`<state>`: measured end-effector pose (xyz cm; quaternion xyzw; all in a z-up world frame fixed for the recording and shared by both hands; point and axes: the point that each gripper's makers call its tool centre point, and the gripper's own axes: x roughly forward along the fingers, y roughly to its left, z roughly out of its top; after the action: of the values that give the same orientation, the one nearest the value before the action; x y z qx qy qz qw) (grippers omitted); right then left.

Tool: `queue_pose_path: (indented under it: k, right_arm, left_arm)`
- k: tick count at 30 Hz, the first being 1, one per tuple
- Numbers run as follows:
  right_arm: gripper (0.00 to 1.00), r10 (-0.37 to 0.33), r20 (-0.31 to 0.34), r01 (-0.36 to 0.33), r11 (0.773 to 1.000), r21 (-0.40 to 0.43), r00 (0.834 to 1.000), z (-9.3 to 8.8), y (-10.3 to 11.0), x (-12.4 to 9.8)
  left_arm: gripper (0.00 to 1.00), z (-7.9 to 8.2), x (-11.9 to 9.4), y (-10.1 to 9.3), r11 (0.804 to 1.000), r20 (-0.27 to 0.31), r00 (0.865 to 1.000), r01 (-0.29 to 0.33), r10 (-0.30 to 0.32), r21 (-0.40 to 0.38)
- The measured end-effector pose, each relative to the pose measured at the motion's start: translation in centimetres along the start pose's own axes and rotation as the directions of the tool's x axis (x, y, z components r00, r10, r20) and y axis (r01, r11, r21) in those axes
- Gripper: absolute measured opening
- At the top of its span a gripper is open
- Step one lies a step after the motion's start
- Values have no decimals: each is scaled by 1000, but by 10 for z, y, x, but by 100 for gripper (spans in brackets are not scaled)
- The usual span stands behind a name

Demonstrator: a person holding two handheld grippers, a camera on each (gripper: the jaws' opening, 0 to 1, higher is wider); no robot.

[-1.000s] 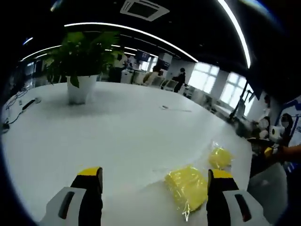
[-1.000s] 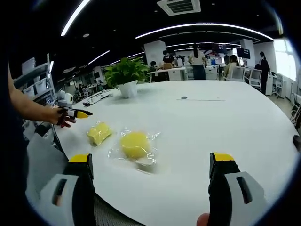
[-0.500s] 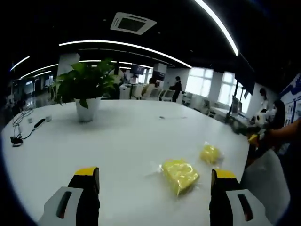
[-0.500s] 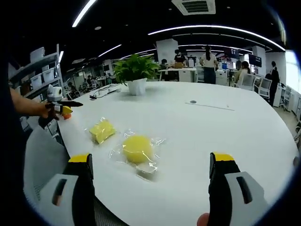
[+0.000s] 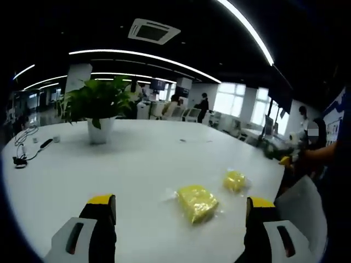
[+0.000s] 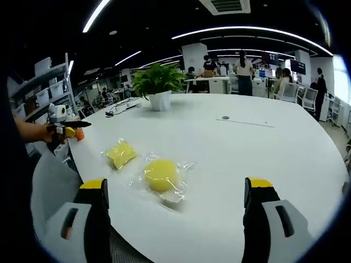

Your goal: Compare the silicone blocks by pressing each to a similar depth, holding the contact briefly, and releasing to observe deformation and rebound differences across the visible hardness samples.

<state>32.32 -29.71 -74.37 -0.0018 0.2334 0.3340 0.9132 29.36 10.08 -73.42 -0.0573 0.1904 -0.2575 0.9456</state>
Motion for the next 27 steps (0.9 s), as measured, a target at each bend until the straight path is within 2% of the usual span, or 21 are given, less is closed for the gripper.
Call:
queue_pose_path:
  k: [5, 8, 18, 27]
  right_arm:
    - [96, -14, -7, 15, 1000, 18, 1000, -5, -6, -3]
    - [96, -19, -6, 19, 999, 26, 1000, -8, -8, -4]
    - [96, -17, -26, 18, 999, 39, 1000, -14, -8, -2]
    - [96, 2, -26, -1, 999, 32, 1000, -10, -9, -2]
  left_arm:
    - [100, 4, 6, -3, 999, 5, 1000, 3, -3, -32]
    - [100, 2, 10, -12, 998, -21, 999, 27, -28, -58]
    - [100, 3, 23, -31, 997, -50, 998, 47, -50, -59]
    - [100, 23, 63, -54, 991, -39, 994, 101, -105, -85]
